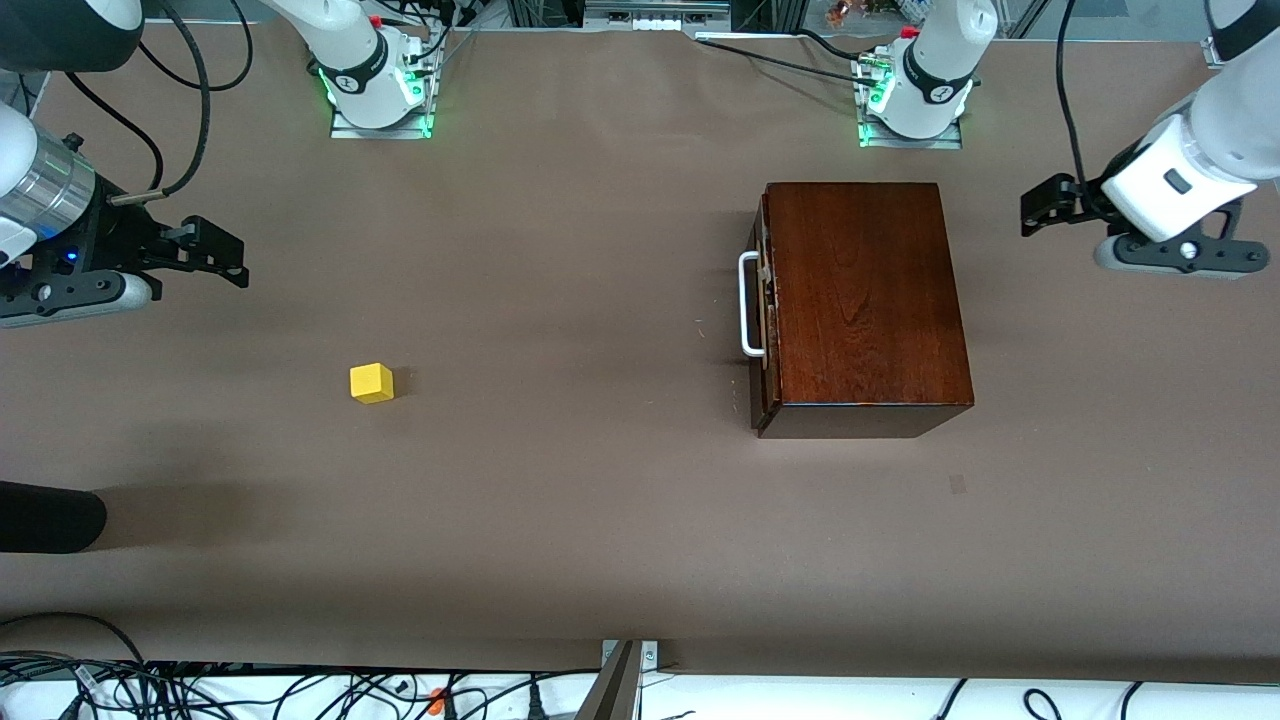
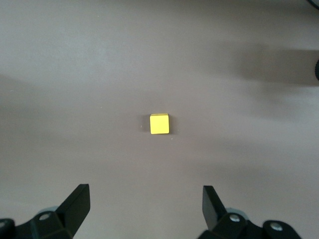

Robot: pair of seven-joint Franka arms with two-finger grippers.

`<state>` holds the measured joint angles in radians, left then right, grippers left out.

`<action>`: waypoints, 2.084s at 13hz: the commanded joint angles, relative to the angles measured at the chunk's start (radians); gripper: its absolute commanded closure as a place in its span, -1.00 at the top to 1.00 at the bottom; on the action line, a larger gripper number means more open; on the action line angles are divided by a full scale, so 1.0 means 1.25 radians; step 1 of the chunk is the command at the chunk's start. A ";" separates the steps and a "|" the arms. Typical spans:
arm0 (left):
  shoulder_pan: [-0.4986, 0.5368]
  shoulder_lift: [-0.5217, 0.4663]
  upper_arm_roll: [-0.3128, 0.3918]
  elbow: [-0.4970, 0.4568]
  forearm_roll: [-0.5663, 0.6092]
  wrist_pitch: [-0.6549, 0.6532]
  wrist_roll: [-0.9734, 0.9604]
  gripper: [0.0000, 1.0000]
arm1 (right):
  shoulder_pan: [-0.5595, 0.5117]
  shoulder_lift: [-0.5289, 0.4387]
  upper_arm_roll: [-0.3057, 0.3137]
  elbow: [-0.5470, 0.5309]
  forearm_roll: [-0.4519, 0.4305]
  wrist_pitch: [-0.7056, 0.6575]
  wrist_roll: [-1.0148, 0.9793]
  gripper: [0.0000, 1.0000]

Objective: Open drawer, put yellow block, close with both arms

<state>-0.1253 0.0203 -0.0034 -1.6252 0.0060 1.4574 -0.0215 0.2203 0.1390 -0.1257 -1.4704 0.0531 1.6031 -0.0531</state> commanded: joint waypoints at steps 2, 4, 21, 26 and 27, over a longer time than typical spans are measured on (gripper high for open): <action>-0.015 0.055 -0.111 0.030 -0.004 0.005 -0.024 1.00 | 0.000 0.008 0.000 0.019 -0.006 -0.004 -0.008 1.00; -0.015 0.081 -0.174 0.034 -0.005 0.037 -0.079 1.00 | 0.000 0.008 0.000 0.019 -0.006 -0.004 -0.009 1.00; -0.219 0.337 -0.360 0.007 0.205 0.275 -0.607 1.00 | 0.002 0.008 0.000 0.019 -0.004 -0.004 -0.003 1.00; -0.221 0.365 -0.360 -0.034 0.283 0.275 -0.638 1.00 | 0.004 0.008 0.004 0.019 -0.003 -0.004 0.000 1.00; -0.224 0.375 -0.360 -0.034 0.297 0.276 -0.666 1.00 | 0.004 0.008 0.004 0.019 -0.003 -0.004 0.000 1.00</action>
<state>-0.3956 0.4680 -0.4554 -1.6616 0.3225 1.8044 -0.8008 0.2240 0.1390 -0.1226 -1.4704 0.0531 1.6032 -0.0531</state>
